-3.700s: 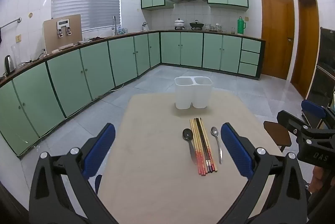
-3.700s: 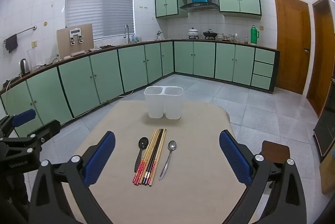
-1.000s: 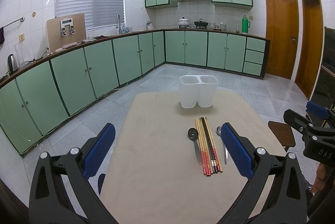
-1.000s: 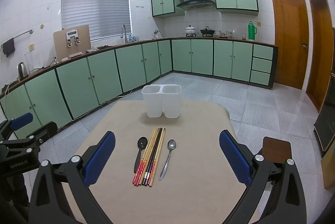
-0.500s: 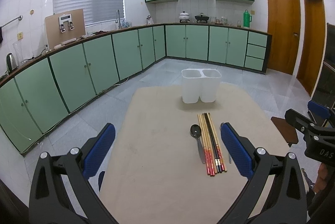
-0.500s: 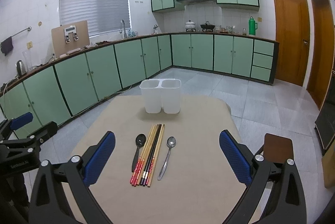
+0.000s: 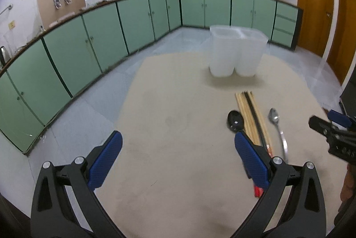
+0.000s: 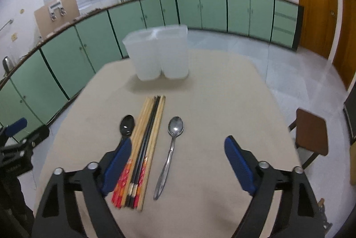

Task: Organize utensils
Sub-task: 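Grasp the steel spoon with the right tool while the left tool grasps the black spoon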

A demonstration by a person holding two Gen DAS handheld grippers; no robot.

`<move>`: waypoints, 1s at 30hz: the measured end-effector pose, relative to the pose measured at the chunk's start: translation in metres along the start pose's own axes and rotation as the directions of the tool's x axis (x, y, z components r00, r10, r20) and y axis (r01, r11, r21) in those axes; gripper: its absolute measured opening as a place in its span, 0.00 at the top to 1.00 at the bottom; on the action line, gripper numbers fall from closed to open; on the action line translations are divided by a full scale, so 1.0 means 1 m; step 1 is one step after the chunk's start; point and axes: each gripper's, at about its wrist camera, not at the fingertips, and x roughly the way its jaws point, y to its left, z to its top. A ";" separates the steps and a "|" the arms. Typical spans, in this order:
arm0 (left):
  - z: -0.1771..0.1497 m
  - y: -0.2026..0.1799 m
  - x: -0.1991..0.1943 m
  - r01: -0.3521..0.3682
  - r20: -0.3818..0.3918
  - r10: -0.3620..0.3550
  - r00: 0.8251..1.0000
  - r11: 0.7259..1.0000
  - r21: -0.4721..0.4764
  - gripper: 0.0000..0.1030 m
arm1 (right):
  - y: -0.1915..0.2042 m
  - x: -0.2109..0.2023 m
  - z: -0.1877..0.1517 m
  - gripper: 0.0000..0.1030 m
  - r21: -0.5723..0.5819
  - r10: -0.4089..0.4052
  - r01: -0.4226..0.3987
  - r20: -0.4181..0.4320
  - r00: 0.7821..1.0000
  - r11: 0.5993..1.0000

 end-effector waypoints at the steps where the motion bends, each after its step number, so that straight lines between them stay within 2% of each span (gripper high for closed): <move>1: 0.000 -0.001 0.009 0.004 -0.017 -0.004 1.000 1.000 0.001 0.05 | -0.001 0.010 0.002 0.26 0.007 -0.005 0.005 -0.018 1.000 1.000; 7: -0.001 -0.010 0.047 0.024 -0.090 -0.023 0.996 1.000 0.013 0.05 | -0.005 0.065 0.009 0.38 0.031 0.002 0.001 -0.110 0.994 1.000; 9: -0.001 -0.011 0.054 0.028 -0.106 -0.027 0.994 0.999 0.015 0.05 | -0.004 0.078 0.009 0.45 0.038 0.010 -0.005 -0.139 0.990 0.999; 16: -0.002 -0.015 0.073 0.051 -0.142 -0.050 0.989 0.999 0.007 0.05 | 0.005 0.096 0.008 0.58 0.031 0.020 -0.014 -0.178 0.984 0.999; 19: -0.003 -0.024 0.077 0.076 -0.156 -0.074 0.985 0.997 0.012 0.05 | 0.008 0.096 0.008 0.73 0.000 -0.004 0.004 -0.169 0.986 1.000; 23: -0.001 -0.042 0.083 0.112 -0.164 -0.105 0.981 0.993 0.033 0.05 | 0.006 0.094 0.006 0.73 -0.020 0.003 -0.006 -0.162 0.987 1.000; 30: -0.004 -0.064 0.104 0.094 -0.202 -0.077 0.976 0.993 0.077 0.05 | -0.006 0.089 0.006 0.73 0.008 0.023 -0.022 -0.166 0.986 1.000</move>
